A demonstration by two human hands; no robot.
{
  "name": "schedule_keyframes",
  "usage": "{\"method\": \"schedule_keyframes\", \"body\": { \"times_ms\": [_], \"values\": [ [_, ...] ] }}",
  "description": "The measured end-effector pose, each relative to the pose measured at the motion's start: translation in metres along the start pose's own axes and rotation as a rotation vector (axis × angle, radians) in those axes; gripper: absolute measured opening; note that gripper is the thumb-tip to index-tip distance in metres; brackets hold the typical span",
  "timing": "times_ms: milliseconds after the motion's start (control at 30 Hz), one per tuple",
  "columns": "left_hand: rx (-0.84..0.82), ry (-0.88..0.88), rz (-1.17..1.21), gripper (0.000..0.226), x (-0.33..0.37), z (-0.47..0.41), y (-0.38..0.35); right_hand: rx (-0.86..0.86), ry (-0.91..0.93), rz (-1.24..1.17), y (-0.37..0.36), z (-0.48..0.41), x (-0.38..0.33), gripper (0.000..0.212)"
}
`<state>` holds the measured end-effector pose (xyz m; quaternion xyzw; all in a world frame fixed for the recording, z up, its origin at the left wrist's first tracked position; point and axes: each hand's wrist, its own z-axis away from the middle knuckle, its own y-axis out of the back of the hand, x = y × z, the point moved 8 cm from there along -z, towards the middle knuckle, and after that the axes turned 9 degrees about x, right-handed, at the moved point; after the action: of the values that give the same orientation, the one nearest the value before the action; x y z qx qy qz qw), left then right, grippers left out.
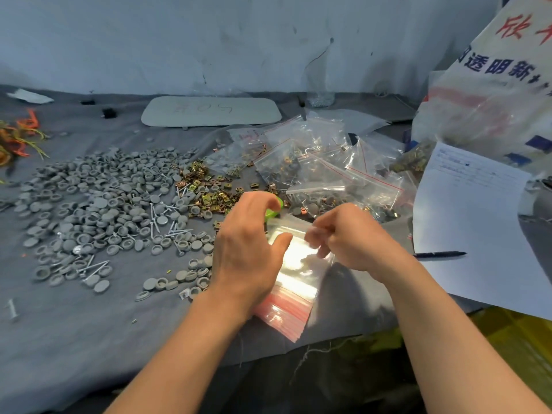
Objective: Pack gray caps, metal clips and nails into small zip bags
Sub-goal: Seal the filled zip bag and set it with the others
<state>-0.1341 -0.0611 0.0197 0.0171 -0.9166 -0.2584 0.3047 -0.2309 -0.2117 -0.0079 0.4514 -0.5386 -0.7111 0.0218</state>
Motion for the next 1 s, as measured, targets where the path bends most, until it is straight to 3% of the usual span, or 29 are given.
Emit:
{"method": "schedule_keyframes", "body": {
  "times_ms": [33, 100, 167, 267, 333, 400, 433, 533, 600, 700, 867, 1000],
  "values": [
    [-0.01, -0.008, 0.007, 0.038, 0.001, 0.0, 0.001, 0.1, -0.001, -0.003, 0.008, -0.002, -0.001, 0.026],
    [-0.184, 0.072, 0.015, 0.027, -0.008, 0.003, -0.01, 0.339, -0.01, -0.108, 0.026, -0.002, -0.006, 0.029],
    [-0.416, 0.136, -0.067, 0.017, -0.018, 0.016, -0.024, 0.504, -0.051, -0.472, 0.036, 0.002, -0.007, 0.03],
    [-0.581, 0.128, -0.177, 0.019, -0.022, 0.031, -0.038, 0.498, -0.072, -0.974, 0.031, 0.005, -0.02, 0.026],
    [-0.482, 0.183, -0.173, 0.018, -0.026, 0.022, -0.029, 0.438, -0.068, -1.097, 0.024, 0.005, -0.033, 0.024],
    [-0.219, 0.271, -0.104, 0.018, -0.035, 0.002, -0.001, 0.418, -0.058, -1.078, 0.02, 0.004, -0.043, 0.025],
    [-0.093, 0.332, 0.004, 0.028, -0.042, -0.006, 0.016, 0.401, -0.042, -1.018, 0.017, 0.003, -0.048, 0.026],
    [0.02, 0.535, 0.415, 0.059, -0.062, -0.017, 0.044, 0.241, 0.053, -0.784, -0.002, 0.003, -0.068, 0.025],
    [-0.035, 0.528, 0.473, 0.048, -0.067, -0.019, 0.054, 0.113, 0.095, -0.687, -0.021, 0.005, -0.08, 0.024],
    [-0.171, 0.482, 0.323, 0.032, -0.075, -0.012, 0.061, -0.012, 0.112, -0.623, -0.046, 0.007, -0.096, 0.025],
    [-0.143, 0.547, 0.191, 0.023, -0.102, -0.006, 0.092, -0.025, 0.18, -0.446, -0.07, -0.002, -0.125, 0.038],
    [-0.495, 0.64, 0.242, 0.03, -0.121, 0.011, 0.103, 0.032, 0.305, -0.305, -0.088, -0.003, -0.152, 0.025]
  ]
}}
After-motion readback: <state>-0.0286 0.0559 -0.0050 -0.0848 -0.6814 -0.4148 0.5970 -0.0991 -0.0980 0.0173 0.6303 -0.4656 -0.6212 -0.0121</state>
